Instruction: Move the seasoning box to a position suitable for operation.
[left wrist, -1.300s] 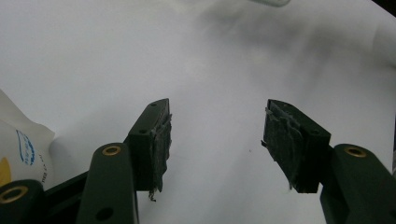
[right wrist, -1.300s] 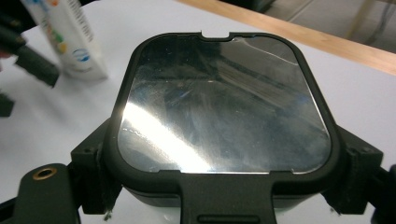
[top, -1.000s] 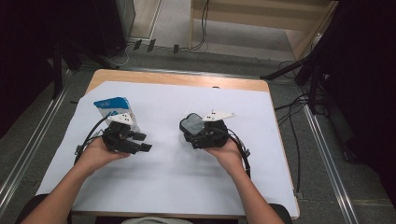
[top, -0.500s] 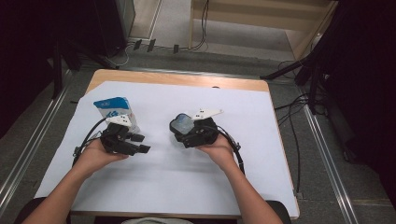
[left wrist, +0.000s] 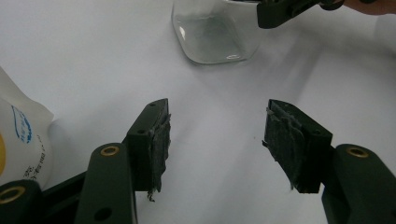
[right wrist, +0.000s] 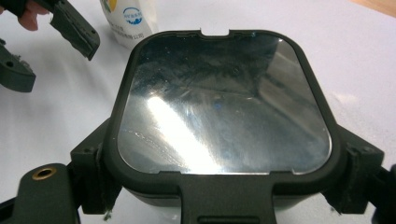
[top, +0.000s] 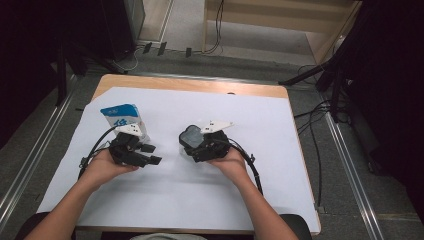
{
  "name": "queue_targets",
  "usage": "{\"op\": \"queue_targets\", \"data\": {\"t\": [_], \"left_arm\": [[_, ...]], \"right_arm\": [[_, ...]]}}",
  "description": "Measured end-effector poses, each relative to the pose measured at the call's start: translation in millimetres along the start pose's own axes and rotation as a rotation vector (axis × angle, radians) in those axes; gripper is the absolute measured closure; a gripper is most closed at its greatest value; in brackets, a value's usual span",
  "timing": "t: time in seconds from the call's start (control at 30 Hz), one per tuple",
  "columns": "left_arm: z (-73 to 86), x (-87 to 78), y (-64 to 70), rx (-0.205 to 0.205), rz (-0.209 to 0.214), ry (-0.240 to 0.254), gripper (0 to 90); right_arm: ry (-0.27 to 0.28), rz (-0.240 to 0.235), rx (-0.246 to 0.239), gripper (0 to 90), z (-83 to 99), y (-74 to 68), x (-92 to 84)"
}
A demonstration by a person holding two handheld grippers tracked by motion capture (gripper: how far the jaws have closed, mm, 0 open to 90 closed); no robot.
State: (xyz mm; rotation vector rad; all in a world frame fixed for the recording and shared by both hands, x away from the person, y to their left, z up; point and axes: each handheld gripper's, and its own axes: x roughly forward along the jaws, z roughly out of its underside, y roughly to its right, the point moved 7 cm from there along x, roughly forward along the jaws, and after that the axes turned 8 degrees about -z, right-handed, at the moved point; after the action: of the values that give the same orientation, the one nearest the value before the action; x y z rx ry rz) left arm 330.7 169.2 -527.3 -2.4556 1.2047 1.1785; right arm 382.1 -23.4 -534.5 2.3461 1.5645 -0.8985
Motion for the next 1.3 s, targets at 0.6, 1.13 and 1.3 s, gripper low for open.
{"op": "queue_targets", "data": {"t": [0.6, 1.13, 1.3], "left_arm": [[-1.1, 0.1, 0.4, 0.003, 0.001, 0.004, 41.8], [-14.1, 1.2, 1.3, 0.005, 0.015, 0.018, 51.6], [-22.6, 0.4, -0.8, -0.049, 0.056, 0.018, 62.5]], "right_arm": [[0.024, -0.071, 0.095, 1.8, -3.7, -1.4, -8.0], [0.101, -0.035, 0.129, 23.3, -15.1, 1.4, -56.5], [0.101, -0.005, 0.124, 42.4, -11.2, 1.9, -64.4]]}}
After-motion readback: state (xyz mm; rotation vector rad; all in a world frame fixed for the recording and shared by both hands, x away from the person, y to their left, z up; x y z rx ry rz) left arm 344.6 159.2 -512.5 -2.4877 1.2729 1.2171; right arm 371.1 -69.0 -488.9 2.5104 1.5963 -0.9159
